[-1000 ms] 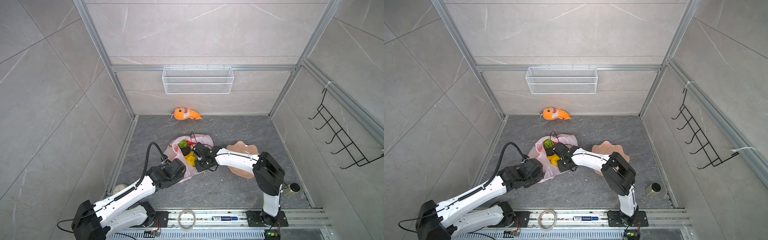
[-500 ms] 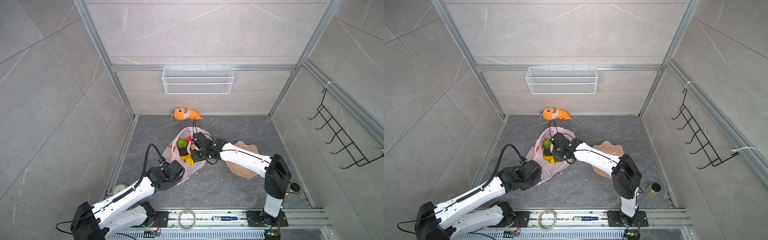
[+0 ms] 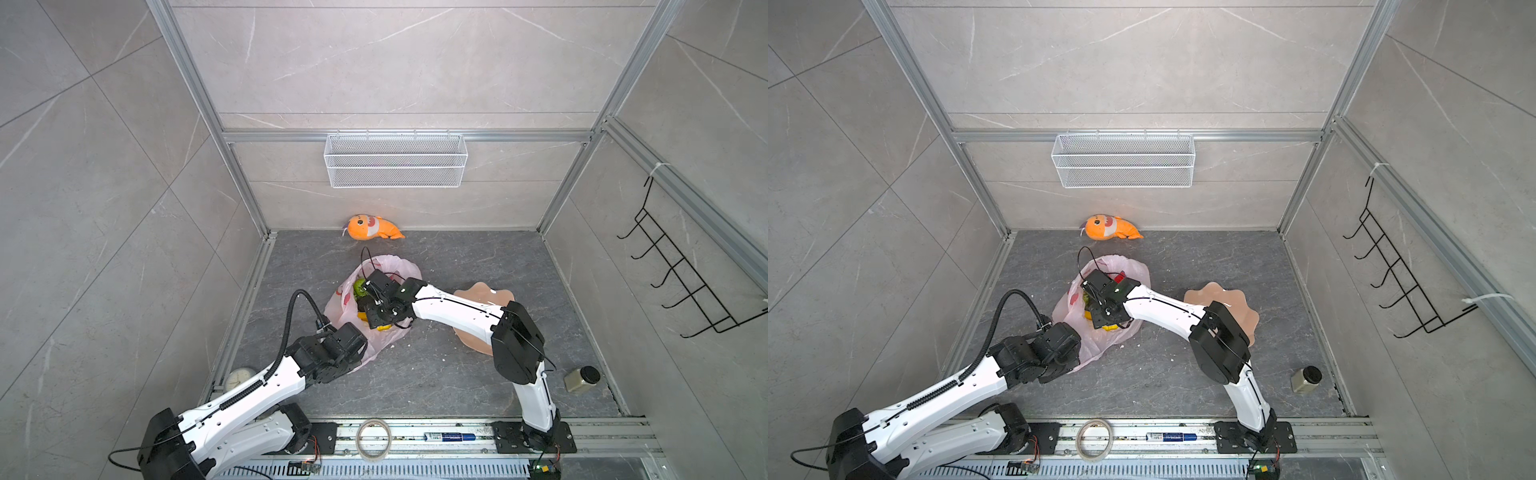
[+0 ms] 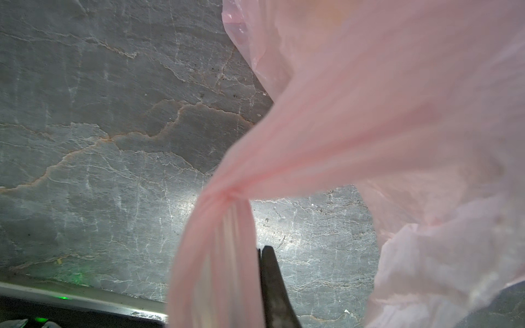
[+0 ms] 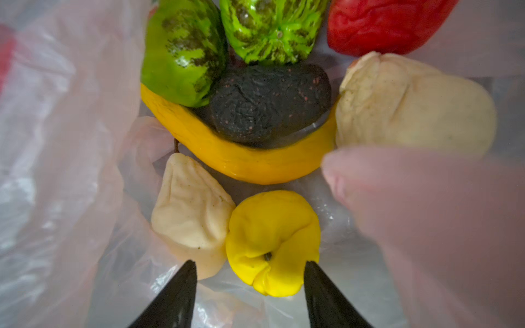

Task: Take fruits out of the plastic bag
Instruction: Pick up the fruit from the plastic bag.

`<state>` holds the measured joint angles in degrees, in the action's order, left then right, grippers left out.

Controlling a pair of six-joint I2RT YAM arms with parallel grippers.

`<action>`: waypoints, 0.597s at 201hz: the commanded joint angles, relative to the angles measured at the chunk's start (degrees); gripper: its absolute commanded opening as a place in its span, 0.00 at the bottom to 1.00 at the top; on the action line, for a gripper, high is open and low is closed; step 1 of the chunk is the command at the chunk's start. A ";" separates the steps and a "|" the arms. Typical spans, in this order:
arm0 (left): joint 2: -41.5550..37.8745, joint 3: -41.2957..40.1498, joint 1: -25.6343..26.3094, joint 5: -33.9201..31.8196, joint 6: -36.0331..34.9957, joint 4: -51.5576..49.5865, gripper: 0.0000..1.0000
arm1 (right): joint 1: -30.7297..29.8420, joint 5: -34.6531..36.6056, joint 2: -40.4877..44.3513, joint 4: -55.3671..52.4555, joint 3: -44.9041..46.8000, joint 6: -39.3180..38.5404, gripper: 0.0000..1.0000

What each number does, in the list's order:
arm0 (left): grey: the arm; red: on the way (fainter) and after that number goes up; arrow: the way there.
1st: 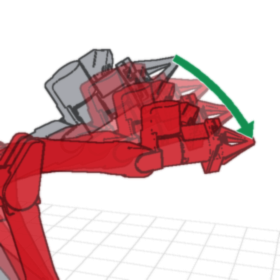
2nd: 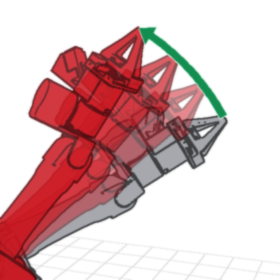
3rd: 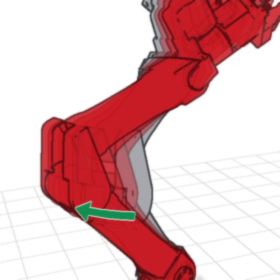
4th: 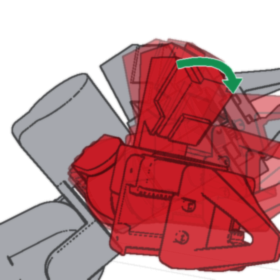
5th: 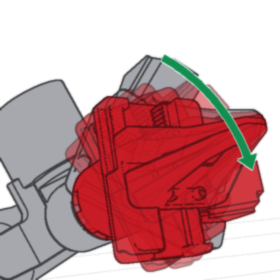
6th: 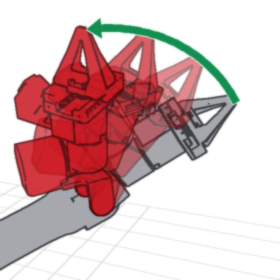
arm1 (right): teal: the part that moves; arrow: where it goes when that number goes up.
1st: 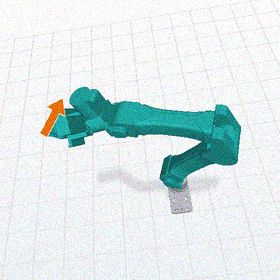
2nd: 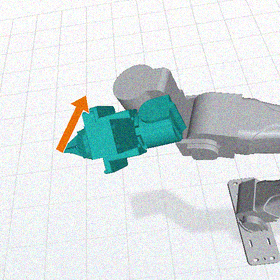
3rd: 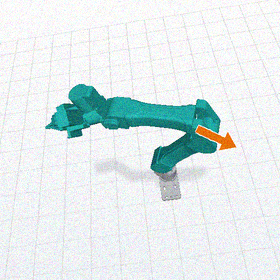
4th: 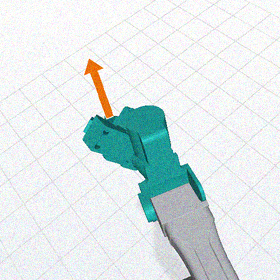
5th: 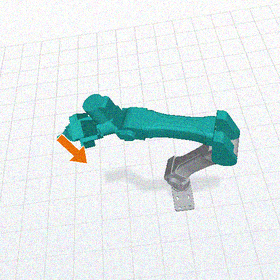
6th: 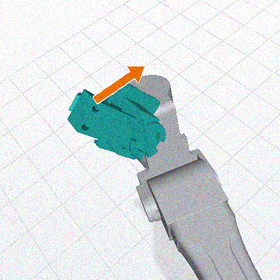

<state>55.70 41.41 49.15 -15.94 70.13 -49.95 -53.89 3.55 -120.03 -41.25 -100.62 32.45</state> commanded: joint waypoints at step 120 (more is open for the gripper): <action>-1.03 -1.24 0.26 0.21 0.93 0.11 0.00 | -0.47 1.13 -5.20 -1.75 -1.95 6.40 0.74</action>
<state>55.61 40.60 49.17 -15.92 70.15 -49.65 -53.89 5.78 -123.13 -43.46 -101.12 37.87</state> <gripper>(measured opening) 0.048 0.734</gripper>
